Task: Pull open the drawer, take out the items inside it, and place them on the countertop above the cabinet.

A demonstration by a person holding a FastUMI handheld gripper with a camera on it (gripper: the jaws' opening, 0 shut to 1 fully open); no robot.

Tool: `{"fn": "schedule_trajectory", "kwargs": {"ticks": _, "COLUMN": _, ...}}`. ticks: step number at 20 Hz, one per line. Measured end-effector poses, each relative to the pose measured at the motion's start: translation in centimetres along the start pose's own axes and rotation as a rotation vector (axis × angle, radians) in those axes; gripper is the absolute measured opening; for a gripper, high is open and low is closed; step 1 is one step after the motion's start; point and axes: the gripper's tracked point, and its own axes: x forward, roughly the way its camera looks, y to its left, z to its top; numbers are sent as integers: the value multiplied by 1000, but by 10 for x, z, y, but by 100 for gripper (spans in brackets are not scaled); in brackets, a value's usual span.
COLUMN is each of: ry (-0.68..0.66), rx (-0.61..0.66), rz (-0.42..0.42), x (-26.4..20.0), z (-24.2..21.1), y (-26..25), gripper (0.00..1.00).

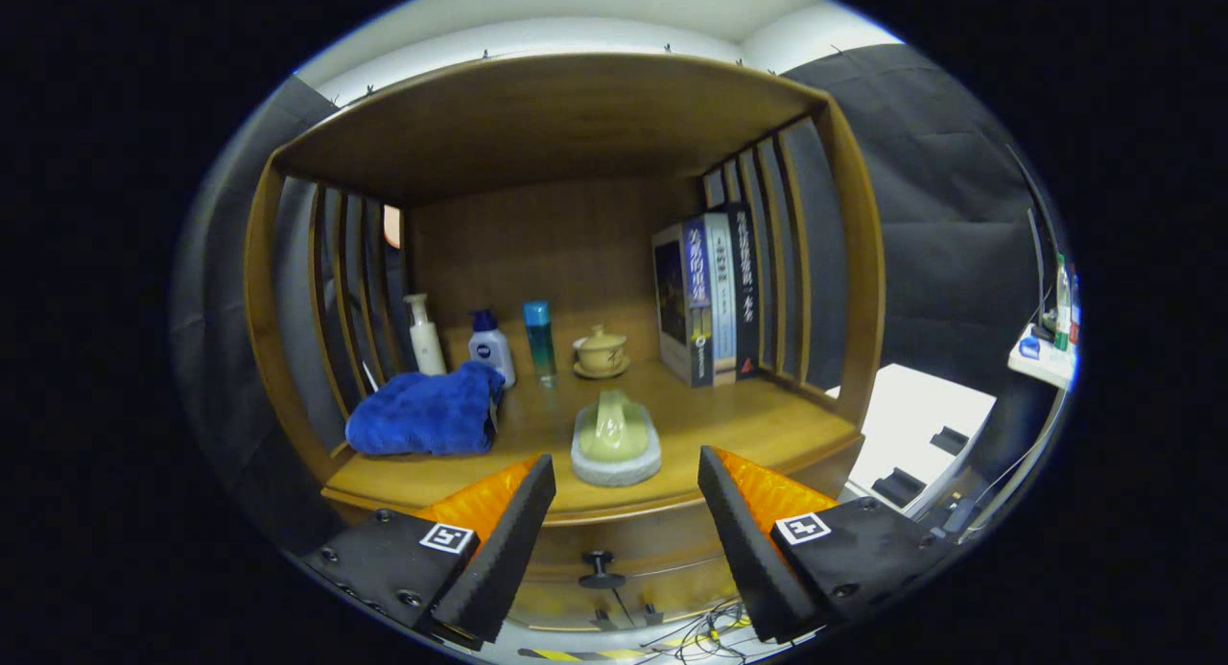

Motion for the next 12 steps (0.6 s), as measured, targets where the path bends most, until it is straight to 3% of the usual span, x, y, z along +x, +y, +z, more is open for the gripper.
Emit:
{"fn": "schedule_trajectory", "kwargs": {"ticks": 7, "ry": -96, "rx": -32, "rz": 1, "x": -40, "z": 85, "y": -8, "gripper": 98}}
{"fn": "schedule_trajectory", "kwargs": {"ticks": 12, "ry": -124, "rx": -29, "rz": 28, "x": -68, "z": 120, "y": -1, "gripper": 98}}
